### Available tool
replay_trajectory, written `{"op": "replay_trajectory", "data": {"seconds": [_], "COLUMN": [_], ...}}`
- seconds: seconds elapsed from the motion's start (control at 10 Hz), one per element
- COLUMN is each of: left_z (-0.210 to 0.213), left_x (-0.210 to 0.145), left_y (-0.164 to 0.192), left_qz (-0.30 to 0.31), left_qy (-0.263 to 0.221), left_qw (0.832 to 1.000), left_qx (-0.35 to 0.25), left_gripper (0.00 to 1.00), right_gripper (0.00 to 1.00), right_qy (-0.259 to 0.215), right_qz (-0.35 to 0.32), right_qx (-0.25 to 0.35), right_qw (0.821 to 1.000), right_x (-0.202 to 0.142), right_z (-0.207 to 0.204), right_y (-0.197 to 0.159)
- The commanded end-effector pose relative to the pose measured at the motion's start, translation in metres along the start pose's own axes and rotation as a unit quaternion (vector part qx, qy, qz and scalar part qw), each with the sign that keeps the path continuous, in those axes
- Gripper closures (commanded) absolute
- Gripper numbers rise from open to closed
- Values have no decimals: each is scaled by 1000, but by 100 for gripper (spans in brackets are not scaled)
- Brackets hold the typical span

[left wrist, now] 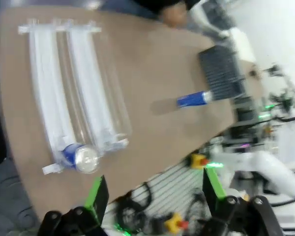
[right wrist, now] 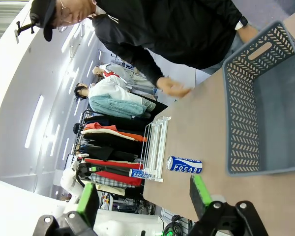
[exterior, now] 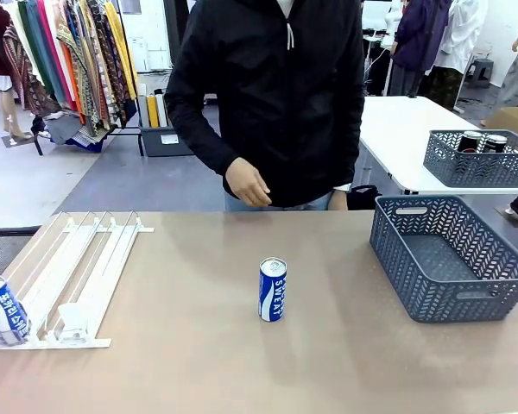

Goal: Retrieve and store the cans from the dispenser.
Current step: Pick up one can from the Automatic Can Dispenser and place it in the middle of the table.

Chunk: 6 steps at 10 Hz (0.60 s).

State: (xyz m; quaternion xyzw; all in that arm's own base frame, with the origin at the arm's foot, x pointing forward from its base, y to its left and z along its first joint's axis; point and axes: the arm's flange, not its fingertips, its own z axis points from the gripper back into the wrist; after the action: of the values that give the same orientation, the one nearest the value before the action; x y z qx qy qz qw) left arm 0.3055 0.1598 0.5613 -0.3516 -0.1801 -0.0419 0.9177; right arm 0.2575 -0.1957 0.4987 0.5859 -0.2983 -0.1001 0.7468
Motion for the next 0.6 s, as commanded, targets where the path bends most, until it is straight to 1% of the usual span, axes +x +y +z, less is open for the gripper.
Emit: {"op": "replay_trajectory", "data": {"seconds": [0.0,0.1,0.2,0.3,0.4,0.5], "left_z": [-49,-70,-92,-113,-123,-127], "left_x": [-12,-16,-16,-20,-25,-28], "left_y": [-13,-14,-8,-3,3,10], "left_qz": [-15,-26,-14,-9,-3,15], "left_qy": [48,66,48,54,55,48], "left_qw": [989,986,972,964,961,954], "left_qx": [139,153,230,260,271,295], "left_gripper": [0,0,0,0,0,0], "right_gripper": [0,0,0,0,0,0], "right_qy": [-9,-9,-9,-9,-9,-9], "right_qz": [13,13,13,13,13,13], "right_qx": [16,16,16,16,16,16], "right_qw": [1000,1000,1000,1000,1000,1000], "right_x": [2,2,2,2,2,2], "right_z": [-3,-3,-3,-3,-3,-3], "right_y": [1,1,1,1,1,1]}}
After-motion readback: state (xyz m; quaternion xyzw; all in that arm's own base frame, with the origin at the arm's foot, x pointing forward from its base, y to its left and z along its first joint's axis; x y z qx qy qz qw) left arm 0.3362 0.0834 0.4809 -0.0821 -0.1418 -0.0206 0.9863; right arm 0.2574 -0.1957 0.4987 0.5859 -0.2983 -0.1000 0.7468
